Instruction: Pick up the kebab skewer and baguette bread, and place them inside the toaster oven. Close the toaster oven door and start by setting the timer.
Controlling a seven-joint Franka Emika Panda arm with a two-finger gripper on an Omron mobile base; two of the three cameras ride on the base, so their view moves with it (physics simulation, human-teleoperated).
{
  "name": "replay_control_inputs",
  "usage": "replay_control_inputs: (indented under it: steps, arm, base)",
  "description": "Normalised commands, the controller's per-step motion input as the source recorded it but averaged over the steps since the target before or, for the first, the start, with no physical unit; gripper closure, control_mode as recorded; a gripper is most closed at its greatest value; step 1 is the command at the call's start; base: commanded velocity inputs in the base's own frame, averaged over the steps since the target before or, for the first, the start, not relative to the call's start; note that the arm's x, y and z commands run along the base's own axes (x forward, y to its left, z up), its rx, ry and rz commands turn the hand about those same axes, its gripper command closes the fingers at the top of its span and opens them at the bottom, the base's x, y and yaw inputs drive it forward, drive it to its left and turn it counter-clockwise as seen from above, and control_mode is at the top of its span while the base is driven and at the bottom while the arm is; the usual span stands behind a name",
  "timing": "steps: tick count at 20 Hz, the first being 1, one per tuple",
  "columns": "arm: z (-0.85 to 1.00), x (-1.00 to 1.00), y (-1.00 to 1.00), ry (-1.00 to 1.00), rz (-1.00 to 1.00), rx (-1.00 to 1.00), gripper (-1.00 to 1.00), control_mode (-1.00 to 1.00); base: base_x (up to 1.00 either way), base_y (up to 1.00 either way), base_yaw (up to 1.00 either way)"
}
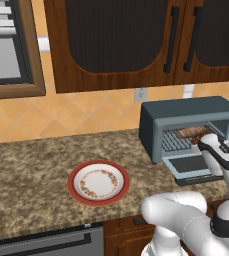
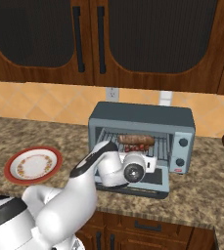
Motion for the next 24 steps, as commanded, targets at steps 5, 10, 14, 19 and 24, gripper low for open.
replay_control_inputs:
  steps: [5,10,14,19,24]
  arm:
    - [0.0,0.13,0.0,0.0,0.0,0.0,-1.0,-1.0]
    - [0.0,0.19,0.0,0.0,0.0,0.0,-1.0,-1.0]
    - [0.0,0.2,0.0,0.0,0.0,0.0,-1.0,-1.0]
    - [-0.01,0.16,0.0,0.0,0.0,0.0,-1.0,-1.0]
    - [-0.01,0.06,0.0,0.0,0.0,0.0,-1.0,-1.0]
  base:
    - [0.0,0.0,0.0]
    - [0.0,0.0,0.0]
    - [0.0,0.0,0.0]
    - [0.0,0.0,0.0]
    - [0.0,0.0,0.0]
